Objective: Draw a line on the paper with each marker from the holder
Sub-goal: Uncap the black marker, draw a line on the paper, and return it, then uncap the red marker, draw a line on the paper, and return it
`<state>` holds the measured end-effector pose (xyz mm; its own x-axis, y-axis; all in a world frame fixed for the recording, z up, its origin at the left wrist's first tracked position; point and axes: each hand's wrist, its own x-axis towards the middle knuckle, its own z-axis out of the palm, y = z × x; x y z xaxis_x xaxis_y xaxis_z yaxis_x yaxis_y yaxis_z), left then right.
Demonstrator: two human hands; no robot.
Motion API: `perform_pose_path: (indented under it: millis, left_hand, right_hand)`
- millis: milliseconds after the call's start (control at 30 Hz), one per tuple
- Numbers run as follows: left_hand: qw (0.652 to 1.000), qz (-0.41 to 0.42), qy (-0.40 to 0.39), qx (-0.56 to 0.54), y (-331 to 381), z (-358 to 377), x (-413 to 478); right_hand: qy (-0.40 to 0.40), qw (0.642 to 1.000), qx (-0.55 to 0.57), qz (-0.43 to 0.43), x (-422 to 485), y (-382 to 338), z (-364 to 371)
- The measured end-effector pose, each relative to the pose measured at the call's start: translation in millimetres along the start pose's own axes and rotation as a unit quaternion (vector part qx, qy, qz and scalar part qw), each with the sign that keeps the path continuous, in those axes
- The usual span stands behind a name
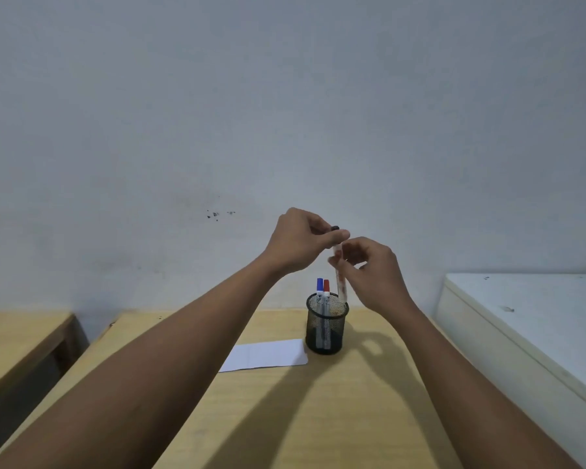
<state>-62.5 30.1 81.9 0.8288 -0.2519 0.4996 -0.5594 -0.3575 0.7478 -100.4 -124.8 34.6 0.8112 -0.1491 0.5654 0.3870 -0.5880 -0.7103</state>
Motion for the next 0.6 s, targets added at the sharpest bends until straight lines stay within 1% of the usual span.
perform_pose_path:
  millis: [33,67,133,200,267,300,367,433,600]
  left_hand:
    - [1.0,-0.008,0.006,-0.002,-7.3,6.4,5.9]
    - [1.0,-0.019,0.015,0.018,-16.6,13.0,12.5]
    - [0.992,-0.043,0.005,0.12,-40.5,26.8,24.6]
    - [0.968,-0.076,-0.047,0.234,-68.4,41.5,34.7]
    - [0.941,-0.101,-0.105,0.306,-93.2,56.0,42.3]
    - [0.93,-0.112,-0.126,0.325,-103.1,62.5,45.3]
    - [0.922,-0.136,-0.148,0.332,-117.9,72.5,50.1]
    - [0.922,-0.15,-0.15,0.325,-127.1,78.4,53.6]
    - [0.947,-0.166,-0.121,0.247,-133.7,87.5,55.8]
  right_hand:
    - [0.012,1.0,-0.005,0.007,6.5,9.2,3.2]
    - [0.02,1.0,-0.009,0.017,12.4,18.5,6.0]
    - [0.02,0.999,-0.008,0.032,19.6,36.9,11.6]
    - [0.003,0.999,-0.009,0.03,21.9,53.9,18.1]
    - [-0.011,0.999,-0.022,0.025,23.0,70.8,25.3]
    - [-0.017,0.999,-0.031,0.024,23.8,78.8,28.4]
    - [-0.034,0.998,-0.043,0.03,24.8,92.2,33.6]
    - [-0.051,0.997,-0.042,0.041,24.7,104.0,38.5]
    - [-0.082,0.991,-0.094,0.051,22.0,123.0,47.0]
